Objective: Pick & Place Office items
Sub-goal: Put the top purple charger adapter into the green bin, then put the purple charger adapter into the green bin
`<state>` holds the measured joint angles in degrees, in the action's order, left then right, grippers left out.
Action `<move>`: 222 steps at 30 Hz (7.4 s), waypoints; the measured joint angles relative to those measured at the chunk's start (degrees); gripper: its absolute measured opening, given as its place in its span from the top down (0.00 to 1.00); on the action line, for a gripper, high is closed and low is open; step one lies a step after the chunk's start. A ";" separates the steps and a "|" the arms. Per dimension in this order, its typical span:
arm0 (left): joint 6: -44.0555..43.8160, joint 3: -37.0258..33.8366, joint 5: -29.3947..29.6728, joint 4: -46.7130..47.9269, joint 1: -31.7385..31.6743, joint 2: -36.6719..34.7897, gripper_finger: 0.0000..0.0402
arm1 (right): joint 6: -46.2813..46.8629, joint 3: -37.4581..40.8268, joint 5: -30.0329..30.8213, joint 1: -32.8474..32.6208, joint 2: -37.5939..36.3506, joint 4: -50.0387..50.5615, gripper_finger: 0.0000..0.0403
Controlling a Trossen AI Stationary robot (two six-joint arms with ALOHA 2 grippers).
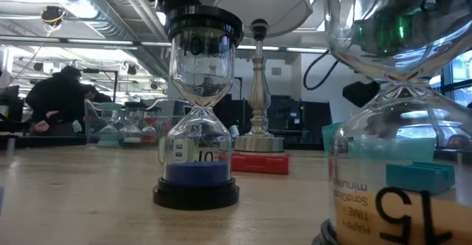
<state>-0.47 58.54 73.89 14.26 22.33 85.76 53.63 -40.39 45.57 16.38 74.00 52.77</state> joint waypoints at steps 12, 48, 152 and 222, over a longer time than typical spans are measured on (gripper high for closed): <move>-1.99 -0.02 -4.53 0.22 -2.36 0.02 0.31 | -14.16 4.19 3.33 0.74 0.00 -9.11 0.70; -3.43 -0.02 -4.88 2.32 -2.36 0.02 0.31 | -21.64 1.73 -1.03 1.18 12.48 -12.36 0.40; -14.44 9.35 -6.19 11.23 12.34 1.27 0.70 | -70.45 -21.65 -25.65 -30.00 12.39 -49.39 0.43; 15.29 9.35 -15.50 -15.40 9.33 2.29 0.71 | -75.10 -21.67 -36.94 -36.68 12.36 -70.89 0.57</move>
<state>14.82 67.90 58.38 -1.14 31.66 88.05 -21.47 -62.06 8.63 -20.29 86.36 -18.12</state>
